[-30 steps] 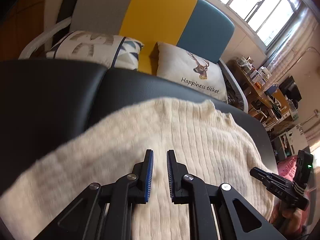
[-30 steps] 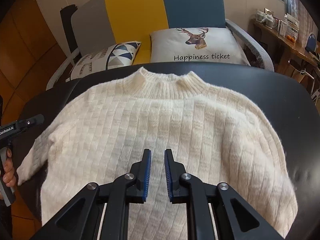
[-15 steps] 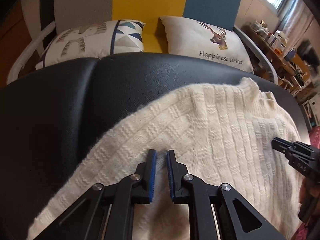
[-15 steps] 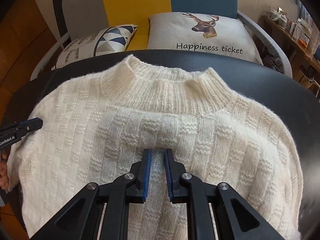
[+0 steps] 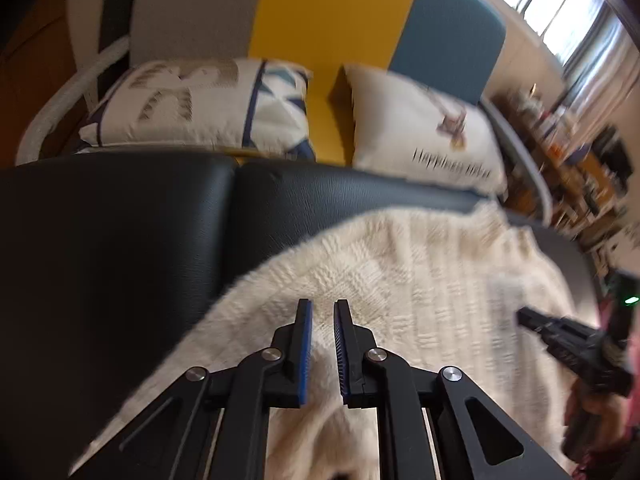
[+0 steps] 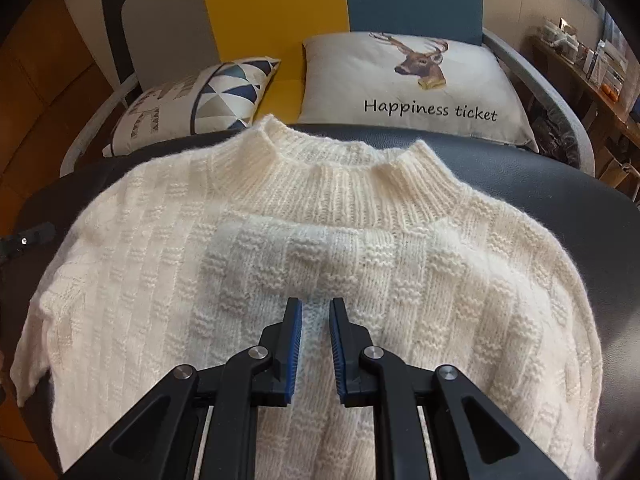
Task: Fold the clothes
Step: 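Grasp the sleeve with the left gripper and fold it across the body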
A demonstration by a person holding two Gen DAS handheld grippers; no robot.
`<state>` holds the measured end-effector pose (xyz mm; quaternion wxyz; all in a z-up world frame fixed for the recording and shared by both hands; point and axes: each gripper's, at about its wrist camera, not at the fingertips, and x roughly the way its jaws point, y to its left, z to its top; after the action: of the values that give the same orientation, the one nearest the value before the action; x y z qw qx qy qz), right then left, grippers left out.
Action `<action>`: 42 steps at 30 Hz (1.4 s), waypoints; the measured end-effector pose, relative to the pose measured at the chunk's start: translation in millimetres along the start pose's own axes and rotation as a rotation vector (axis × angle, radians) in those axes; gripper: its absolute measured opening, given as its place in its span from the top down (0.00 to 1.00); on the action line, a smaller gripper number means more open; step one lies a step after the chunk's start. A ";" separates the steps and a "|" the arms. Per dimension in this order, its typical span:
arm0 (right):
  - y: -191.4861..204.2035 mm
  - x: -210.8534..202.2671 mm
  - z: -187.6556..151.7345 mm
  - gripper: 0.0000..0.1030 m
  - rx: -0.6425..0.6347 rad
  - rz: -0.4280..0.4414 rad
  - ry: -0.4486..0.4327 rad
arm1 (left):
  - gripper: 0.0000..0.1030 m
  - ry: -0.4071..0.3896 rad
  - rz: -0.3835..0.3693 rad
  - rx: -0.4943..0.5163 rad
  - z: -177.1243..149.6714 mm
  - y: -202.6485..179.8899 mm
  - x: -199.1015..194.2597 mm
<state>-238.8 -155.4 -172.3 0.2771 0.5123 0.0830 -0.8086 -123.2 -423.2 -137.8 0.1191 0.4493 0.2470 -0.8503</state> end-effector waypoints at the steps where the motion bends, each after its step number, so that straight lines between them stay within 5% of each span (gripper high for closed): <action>1: 5.4 -10.1 -5.2 0.87 -0.009 0.025 -0.024 | 0.87 -0.012 -0.024 -0.018 -4.7 6.8 -16.7; 6: 51.8 -42.8 -53.9 0.82 -0.105 0.125 -0.033 | 0.83 -0.062 0.011 -0.069 -62.1 54.2 -94.7; 12: 116.1 -57.7 -97.8 0.82 -0.201 0.223 -0.028 | 0.83 -0.095 0.153 -0.391 -176.0 183.9 -190.9; 14: 137.3 -56.4 -105.2 0.82 -0.224 0.240 -0.019 | 0.74 -0.095 0.182 -0.496 -214.9 224.4 -215.8; 19: 183.7 -47.1 -107.5 0.82 -0.257 0.267 0.011 | 0.66 -0.065 0.079 -0.690 -282.7 283.3 -231.2; 27: 216.8 -48.6 -82.3 0.82 -0.274 0.274 0.003 | 0.59 -0.043 -0.102 -0.741 -289.9 289.2 -191.9; 32: 205.0 -35.7 -45.6 0.82 -0.228 0.246 -0.012 | 0.45 -0.074 -0.035 -0.672 -278.4 274.0 -187.7; 34: 196.3 -24.4 -28.7 0.82 -0.201 0.214 -0.016 | 0.58 -0.068 0.042 -0.605 -272.0 263.8 -186.6; 35: 191.6 -17.2 -21.1 0.82 -0.189 0.196 -0.015 | 0.86 -0.061 0.058 -0.590 -268.5 261.5 -184.1; 36: 186.6 -9.1 -13.7 0.82 -0.180 0.183 -0.008 | 0.91 -0.054 0.061 -0.585 -265.0 260.7 -180.4; 42: 168.7 33.6 16.3 0.82 -0.164 0.136 0.058 | 0.92 -0.186 0.119 -0.632 -239.1 289.4 -201.3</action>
<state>-172.3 -314.9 -168.9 0.3697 0.5156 0.1220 -0.7633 282.6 -547.0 -176.2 0.3242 0.3244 0.4598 -0.7604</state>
